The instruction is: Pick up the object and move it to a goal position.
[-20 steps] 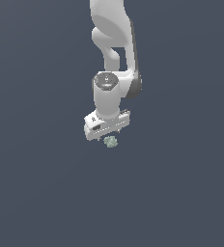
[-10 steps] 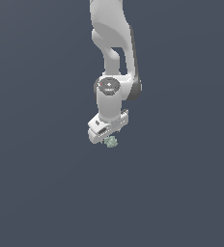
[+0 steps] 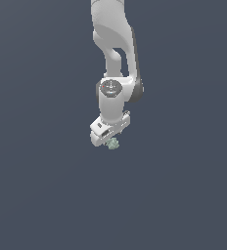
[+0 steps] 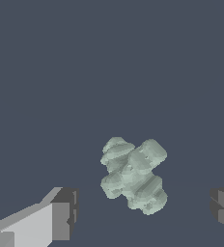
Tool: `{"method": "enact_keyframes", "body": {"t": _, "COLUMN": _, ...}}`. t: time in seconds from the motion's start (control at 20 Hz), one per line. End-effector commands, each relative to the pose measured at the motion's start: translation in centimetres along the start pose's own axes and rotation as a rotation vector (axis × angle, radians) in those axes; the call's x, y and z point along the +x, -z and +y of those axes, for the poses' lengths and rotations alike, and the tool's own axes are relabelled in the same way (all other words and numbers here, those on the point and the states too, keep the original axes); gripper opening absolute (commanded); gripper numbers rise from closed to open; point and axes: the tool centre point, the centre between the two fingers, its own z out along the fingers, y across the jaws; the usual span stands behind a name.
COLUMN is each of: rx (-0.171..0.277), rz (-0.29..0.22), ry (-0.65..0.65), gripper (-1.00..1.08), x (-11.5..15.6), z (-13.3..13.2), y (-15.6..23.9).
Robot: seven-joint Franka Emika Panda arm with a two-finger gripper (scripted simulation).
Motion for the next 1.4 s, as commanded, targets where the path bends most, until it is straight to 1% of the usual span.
{"method": "enact_keyframes", "body": {"t": 0.0, "rx": 0.0, "rz": 0.0, "ry": 0.0, "gripper": 1.0, "x": 0.0, "z": 0.0, "y": -0.4}}
{"method": "enact_keyframes", "body": {"t": 0.45, "rx": 0.0, "rz": 0.0, "ry": 0.005, "gripper": 1.0, "x": -0.1, "z": -0.1, "y": -4.3}}
{"method": "enact_keyframes", "body": {"t": 0.7, "rx": 0.0, "rz": 0.0, "ry": 0.005, "gripper": 1.0, "x": 0.0, "z": -0.1, "y": -4.9}}
{"method": "enact_keyframes", "body": {"t": 0.75, "rx": 0.0, "rz": 0.0, "ry": 0.005, "gripper": -1.0, "x": 0.0, "z": -0.1, "y": -4.9}}
{"method": "enact_keyframes", "body": {"t": 1.35, "rx": 0.0, "rz": 0.0, "ry": 0.005, "gripper": -1.0, "x": 0.0, "z": 0.0, "y": -4.8}}
